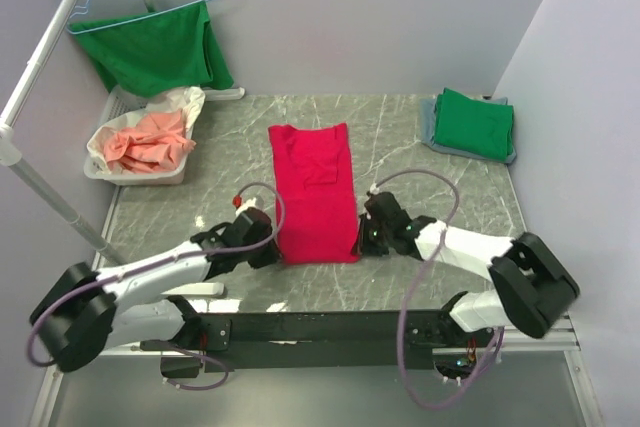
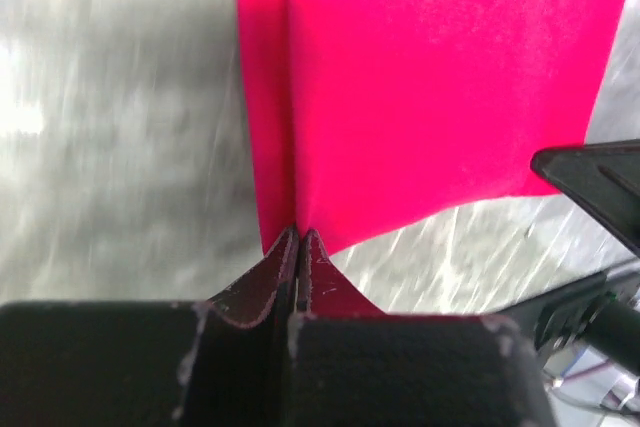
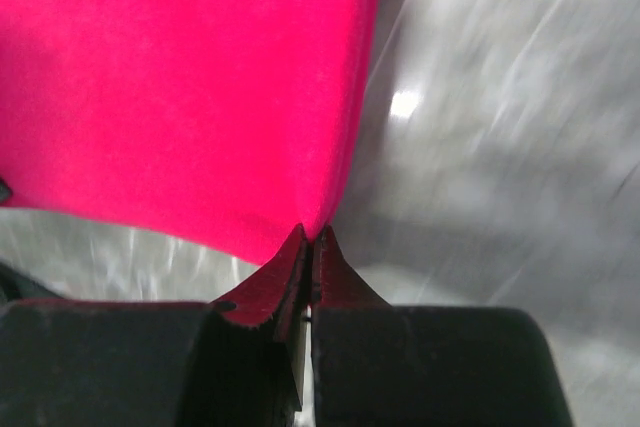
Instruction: Fold and stack the t-shirts
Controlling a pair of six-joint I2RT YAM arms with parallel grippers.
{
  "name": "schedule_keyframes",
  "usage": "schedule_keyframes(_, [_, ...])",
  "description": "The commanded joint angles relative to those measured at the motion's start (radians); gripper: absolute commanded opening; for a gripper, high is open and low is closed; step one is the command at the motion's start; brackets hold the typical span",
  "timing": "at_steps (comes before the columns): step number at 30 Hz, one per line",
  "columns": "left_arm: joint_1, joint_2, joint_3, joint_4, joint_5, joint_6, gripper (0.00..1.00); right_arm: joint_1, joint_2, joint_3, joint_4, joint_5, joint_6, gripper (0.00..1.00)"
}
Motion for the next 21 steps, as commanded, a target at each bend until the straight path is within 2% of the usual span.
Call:
schedule_keyframes(1, [-0.103,-0.121,-0.043,-0.192,-0.102,-0.155,0.01,0.128,-0.159,-0.066,-0.093,0.078,0.125,0.0])
schedule_keyframes(7, [-0.238,-0.26,-0.054,-0.304,-0.189,-0.3,0.01,0.262,-0.317,-0.101,-0.201,0.136,0.227,0.0])
schedule_keyframes(11, [-0.29,-0.28,0.003,-0.414,-0.26,-0.348,0.01,0.276,-0.402,-0.066,-0.308,0.196,0.232,0.0])
schedule_keyframes(16, [-0.326,-0.252,0.15,-0.538,-0.376,-0.376,0.01,0.276,-0.442,0.037,-0.418,0.28,0.203,0.0])
schedule_keyframes(21, [-0.327,-0.215,0.303,-0.635,-0.465,-0.376,0.01,0.267,-0.4,0.129,-0.458,0.345,0.164,0.0])
